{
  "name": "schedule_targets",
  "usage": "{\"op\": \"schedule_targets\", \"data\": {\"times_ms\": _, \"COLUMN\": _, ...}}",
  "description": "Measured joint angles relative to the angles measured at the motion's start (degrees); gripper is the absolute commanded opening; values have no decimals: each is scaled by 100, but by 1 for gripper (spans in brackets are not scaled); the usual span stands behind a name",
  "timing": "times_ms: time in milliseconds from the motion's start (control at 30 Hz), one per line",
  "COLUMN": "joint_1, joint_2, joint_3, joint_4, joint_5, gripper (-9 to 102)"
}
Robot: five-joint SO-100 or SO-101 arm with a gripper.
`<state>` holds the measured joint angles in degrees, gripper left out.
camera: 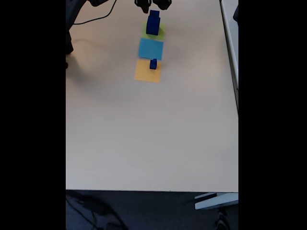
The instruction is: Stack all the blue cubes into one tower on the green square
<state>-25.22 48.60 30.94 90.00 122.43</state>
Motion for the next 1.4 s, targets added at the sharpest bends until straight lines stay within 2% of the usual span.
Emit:
{"op": "schedule_targets", "data": {"times_ms": 367, "joint_1": 0, "joint_2": 255, "joint_3": -88, "joint_4": 571, "joint_5": 0, "gripper": 0}}
{"op": "schedule_targets", "data": {"times_ms": 700, "joint_1": 9, "joint_2": 1986, "joint_3": 299, "joint_4": 976, "joint_5": -123, "gripper": 0}}
{"op": "schedule_targets", "data": {"times_ms": 833, "joint_1": 475, "joint_2": 2839, "joint_3": 483, "joint_4": 976, "joint_5": -1046, "gripper": 0}}
{"op": "schedule_targets", "data": {"times_ms": 900, "joint_1": 932, "joint_2": 3094, "joint_3": 501, "joint_4": 870, "joint_5": -1872, "gripper": 0}}
{"op": "schedule_targets", "data": {"times_ms": 1067, "joint_1": 2057, "joint_2": 3129, "joint_3": 554, "joint_4": -53, "joint_5": -4254, "gripper": 0}}
{"op": "schedule_targets", "data": {"times_ms": 1133, "joint_1": 2268, "joint_2": 2953, "joint_3": 554, "joint_4": -378, "joint_5": -4834, "gripper": 0}}
{"op": "schedule_targets", "data": {"times_ms": 1400, "joint_1": 2593, "joint_2": 2136, "joint_3": 791, "joint_4": -1477, "joint_5": -5581, "gripper": 0}}
